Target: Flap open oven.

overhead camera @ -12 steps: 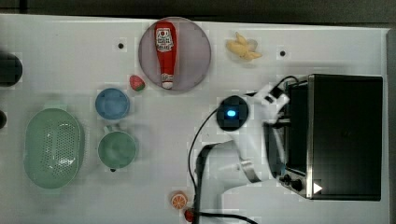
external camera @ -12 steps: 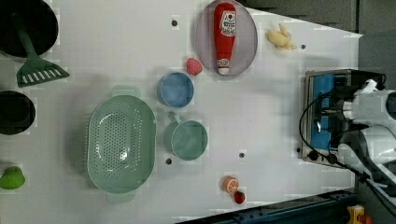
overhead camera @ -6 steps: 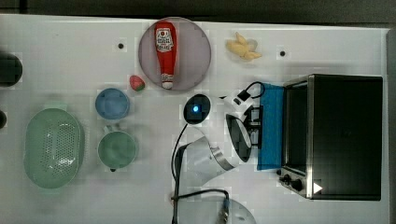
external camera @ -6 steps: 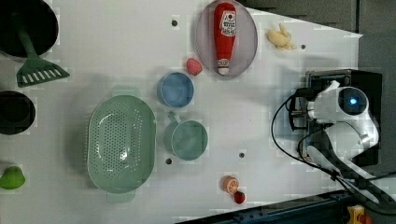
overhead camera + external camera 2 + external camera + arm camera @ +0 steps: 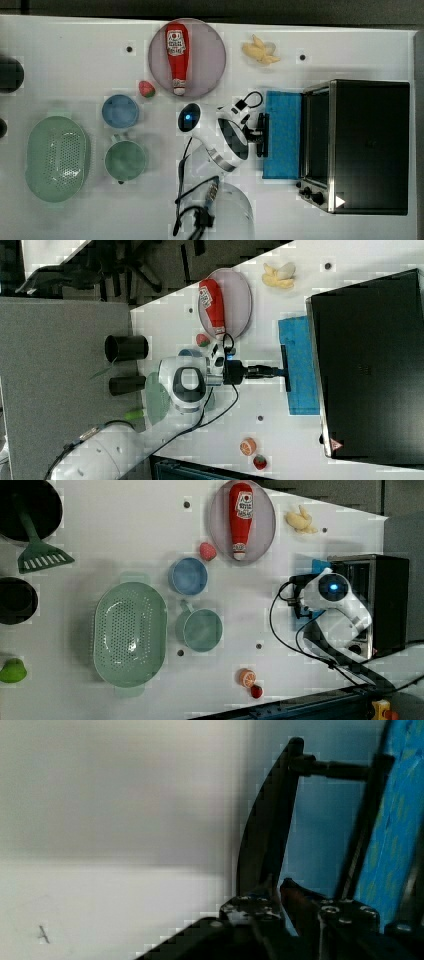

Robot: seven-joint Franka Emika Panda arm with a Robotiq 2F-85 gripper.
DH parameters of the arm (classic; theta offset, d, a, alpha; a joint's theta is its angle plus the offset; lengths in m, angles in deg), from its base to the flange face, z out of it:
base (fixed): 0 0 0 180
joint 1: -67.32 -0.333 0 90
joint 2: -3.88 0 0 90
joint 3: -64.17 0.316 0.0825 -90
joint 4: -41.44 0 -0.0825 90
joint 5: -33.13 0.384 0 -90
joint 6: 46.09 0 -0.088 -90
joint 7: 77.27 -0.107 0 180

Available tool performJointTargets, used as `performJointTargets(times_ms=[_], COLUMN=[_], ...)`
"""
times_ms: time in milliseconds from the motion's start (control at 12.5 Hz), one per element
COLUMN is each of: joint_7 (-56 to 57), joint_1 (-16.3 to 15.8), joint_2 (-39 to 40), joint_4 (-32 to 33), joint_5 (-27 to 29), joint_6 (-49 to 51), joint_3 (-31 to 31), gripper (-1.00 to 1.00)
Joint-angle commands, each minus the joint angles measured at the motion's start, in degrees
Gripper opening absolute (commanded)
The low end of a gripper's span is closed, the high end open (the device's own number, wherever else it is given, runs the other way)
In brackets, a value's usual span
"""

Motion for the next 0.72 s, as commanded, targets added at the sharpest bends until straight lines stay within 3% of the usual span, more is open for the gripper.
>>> performJointTargets(times_ms=[80,400,720], joint_7=[-5.43,-5.44,-5.92], joint_1=[-2.14,-2.63,-2.54], joint_2=[0.31,-0.27,-7.72], joint_4=[-1.17,-2.25,-2.73], joint_5=[-0.6,0.19,17.78], joint_6=[-0.3,-1.16,-1.9], joint_3=[-1.16,-0.3,0.12], gripper=[-0.65,-0.65,-0.65])
